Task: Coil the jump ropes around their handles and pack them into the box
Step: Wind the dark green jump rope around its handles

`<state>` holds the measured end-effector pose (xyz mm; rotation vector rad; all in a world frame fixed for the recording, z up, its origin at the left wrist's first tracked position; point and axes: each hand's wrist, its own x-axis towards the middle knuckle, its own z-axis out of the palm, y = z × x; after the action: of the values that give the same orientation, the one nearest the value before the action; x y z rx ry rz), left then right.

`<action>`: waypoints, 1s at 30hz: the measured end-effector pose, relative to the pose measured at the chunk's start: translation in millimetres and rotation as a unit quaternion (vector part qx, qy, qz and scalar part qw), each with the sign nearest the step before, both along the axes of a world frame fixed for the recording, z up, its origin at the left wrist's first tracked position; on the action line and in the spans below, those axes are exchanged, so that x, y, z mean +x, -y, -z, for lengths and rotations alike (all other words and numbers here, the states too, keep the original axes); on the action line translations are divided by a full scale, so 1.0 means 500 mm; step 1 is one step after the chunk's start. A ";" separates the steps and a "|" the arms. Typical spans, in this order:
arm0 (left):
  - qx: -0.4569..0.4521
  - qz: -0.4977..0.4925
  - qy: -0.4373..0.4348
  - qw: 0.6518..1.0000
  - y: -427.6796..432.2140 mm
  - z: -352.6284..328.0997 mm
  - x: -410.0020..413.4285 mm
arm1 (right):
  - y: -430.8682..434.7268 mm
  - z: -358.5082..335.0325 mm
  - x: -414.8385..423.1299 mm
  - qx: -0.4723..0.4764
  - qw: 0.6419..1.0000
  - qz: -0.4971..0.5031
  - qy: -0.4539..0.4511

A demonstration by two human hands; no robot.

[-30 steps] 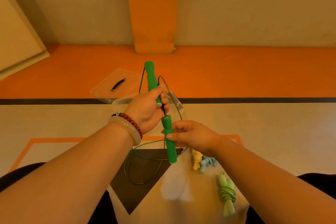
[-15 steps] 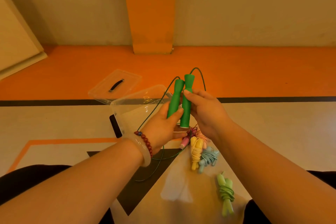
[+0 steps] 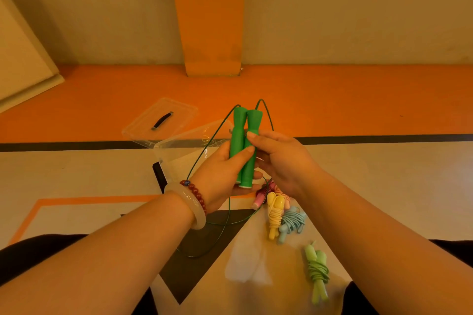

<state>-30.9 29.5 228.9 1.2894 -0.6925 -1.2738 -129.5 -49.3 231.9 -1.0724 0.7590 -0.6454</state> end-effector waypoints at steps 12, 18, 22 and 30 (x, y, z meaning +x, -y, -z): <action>-0.016 0.084 0.036 0.996 -0.015 -0.033 0.045 | 0.069 -0.035 -0.066 -0.329 0.910 0.190 -0.164; 0.010 0.177 0.055 0.983 -0.020 -0.056 0.079 | 0.094 -0.014 -0.091 -0.344 0.925 0.003 -0.164; 0.030 0.251 0.074 0.965 -0.026 -0.070 0.106 | 0.099 -0.004 -0.085 -0.340 0.922 -0.053 -0.179; 0.022 0.181 0.088 0.979 -0.019 -0.064 0.113 | 0.081 0.023 -0.062 -0.296 0.932 -0.033 -0.204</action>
<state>25.4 38.8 261.0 1.3649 -1.0671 -1.4826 -160.5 -90.0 220.6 -1.8203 0.9033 -0.6144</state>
